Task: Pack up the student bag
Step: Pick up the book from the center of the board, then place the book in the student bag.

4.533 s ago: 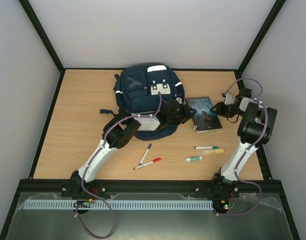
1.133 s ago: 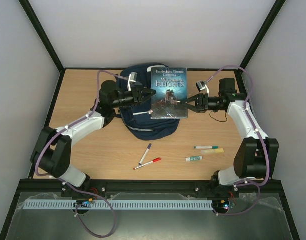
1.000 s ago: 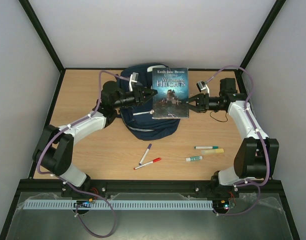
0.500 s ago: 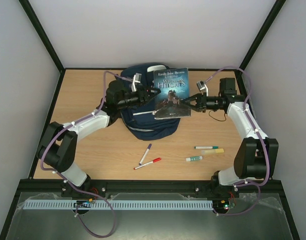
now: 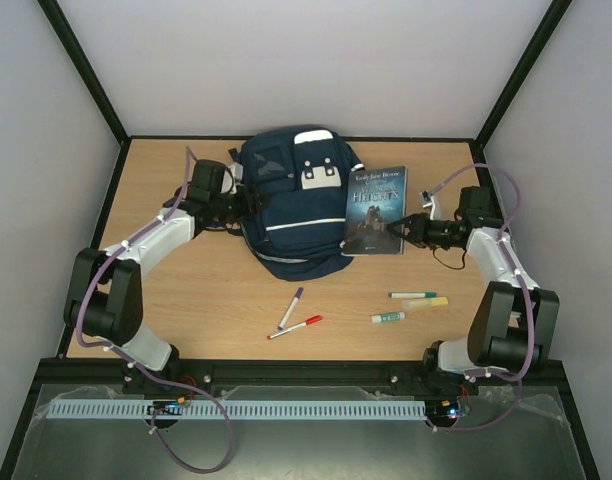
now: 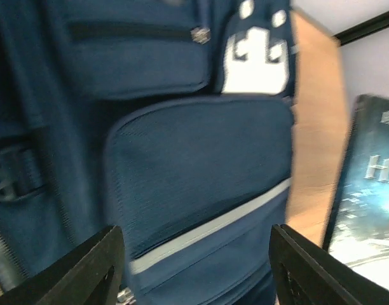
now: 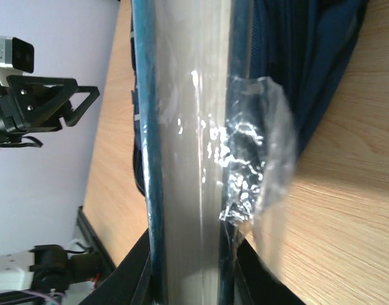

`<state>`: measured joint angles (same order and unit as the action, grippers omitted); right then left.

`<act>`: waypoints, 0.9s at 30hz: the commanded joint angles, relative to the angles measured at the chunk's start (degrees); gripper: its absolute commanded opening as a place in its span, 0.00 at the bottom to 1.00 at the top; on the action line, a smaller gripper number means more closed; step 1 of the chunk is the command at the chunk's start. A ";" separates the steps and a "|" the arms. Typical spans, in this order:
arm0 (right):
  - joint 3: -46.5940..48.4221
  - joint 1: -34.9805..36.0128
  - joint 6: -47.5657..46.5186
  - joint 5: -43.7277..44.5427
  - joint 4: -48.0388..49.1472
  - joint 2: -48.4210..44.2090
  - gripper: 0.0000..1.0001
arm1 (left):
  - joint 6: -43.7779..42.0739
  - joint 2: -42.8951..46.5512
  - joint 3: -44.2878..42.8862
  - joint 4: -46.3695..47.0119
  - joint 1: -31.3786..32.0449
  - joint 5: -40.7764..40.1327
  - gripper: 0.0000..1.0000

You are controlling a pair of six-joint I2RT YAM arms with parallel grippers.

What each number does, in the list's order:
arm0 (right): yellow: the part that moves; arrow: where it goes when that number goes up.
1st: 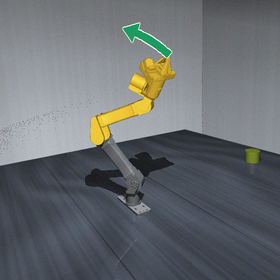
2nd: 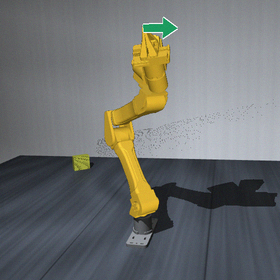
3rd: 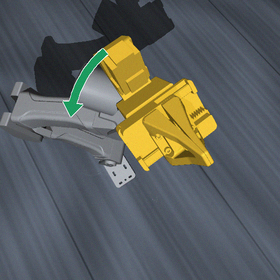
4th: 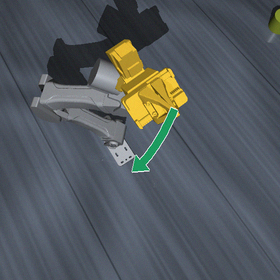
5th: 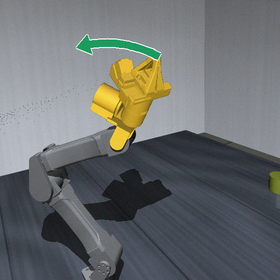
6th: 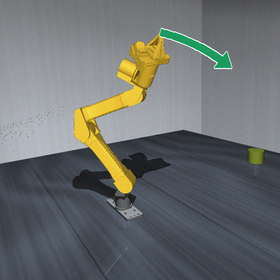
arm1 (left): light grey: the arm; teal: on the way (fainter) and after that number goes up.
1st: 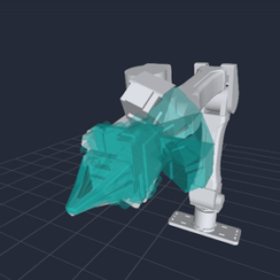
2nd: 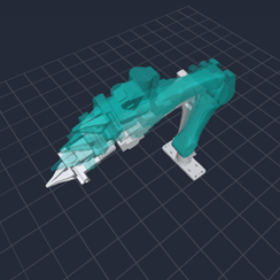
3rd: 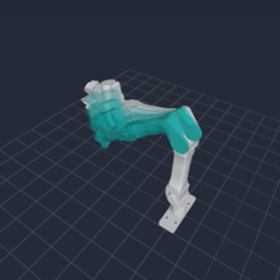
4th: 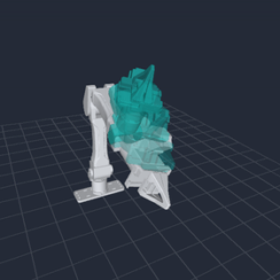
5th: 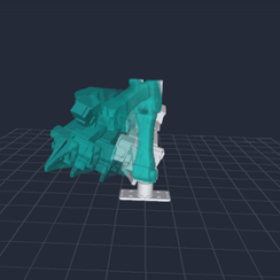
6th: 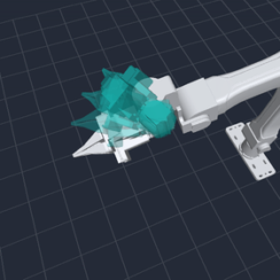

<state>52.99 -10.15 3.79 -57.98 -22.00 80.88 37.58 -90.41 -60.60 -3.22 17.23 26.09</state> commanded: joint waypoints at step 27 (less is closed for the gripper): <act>-0.19 -4.52 -6.63 -3.51 2.09 -6.08 0.01 | -45.91 -7.16 -11.79 -29.99 33.01 -36.24 0.56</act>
<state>50.89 -14.41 -1.10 -53.87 -20.97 74.54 -3.99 -96.55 -70.41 -28.42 48.66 -6.72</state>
